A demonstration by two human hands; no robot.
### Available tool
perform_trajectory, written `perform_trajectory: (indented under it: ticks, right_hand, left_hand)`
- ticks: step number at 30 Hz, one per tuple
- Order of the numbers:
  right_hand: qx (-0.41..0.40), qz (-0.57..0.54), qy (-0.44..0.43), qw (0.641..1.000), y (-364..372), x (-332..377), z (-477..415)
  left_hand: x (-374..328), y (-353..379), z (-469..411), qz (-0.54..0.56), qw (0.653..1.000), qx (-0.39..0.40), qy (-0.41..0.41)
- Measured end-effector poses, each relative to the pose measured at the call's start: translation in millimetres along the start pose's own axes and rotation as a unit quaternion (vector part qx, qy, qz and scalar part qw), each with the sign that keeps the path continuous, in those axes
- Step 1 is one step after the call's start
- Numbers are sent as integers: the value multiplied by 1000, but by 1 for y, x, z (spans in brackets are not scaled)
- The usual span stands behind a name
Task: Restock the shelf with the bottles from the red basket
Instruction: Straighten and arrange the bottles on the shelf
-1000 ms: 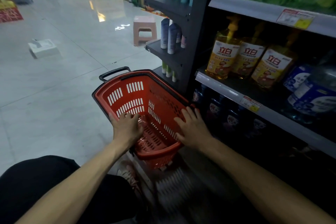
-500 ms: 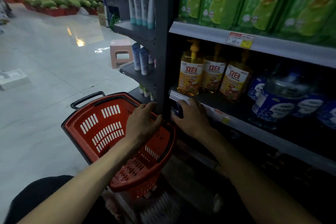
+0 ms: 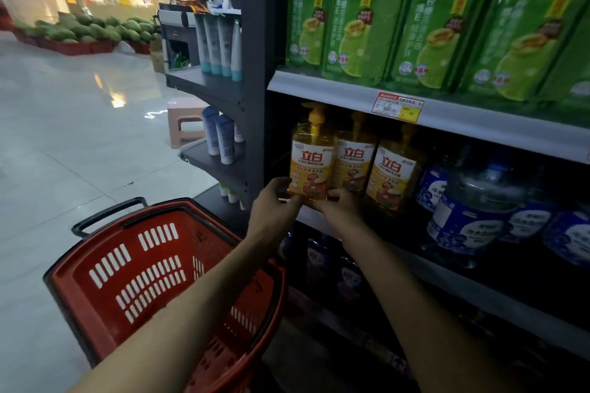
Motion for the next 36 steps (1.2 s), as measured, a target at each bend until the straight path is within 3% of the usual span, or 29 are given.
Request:
perform_trajectory:
  ticks: [10, 14, 20, 30, 36]
  right_hand:
    - [-59, -89, -84, 991, 10, 4, -65]
    - [-35, -99, -98, 990, 12, 3, -80]
    - [-19, -104, -105, 989, 19, 7, -82]
    - [-104, -126, -114, 980, 17, 5, -70]
    - [-143, -37, -127, 981, 19, 13, -53]
  left_hand:
    - [33, 24, -65, 148, 987, -56, -28]
    - [27, 34, -84, 157, 987, -23, 9]
    - [26, 36, -99, 176, 984, -6, -15]
    - [25, 18, -84, 149, 988, -26, -28]
    - [27, 5, -61, 170, 983, -42, -55]
Point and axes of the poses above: each hand's wrist, its own z-axis away from the middle knuckle, its own y-axis out of the palm, x = y × z, the point moved 5 cm from there along -z, towards the middle knuckle, and after that the axes turned 15 degrees about z, right-handed, at the moved point
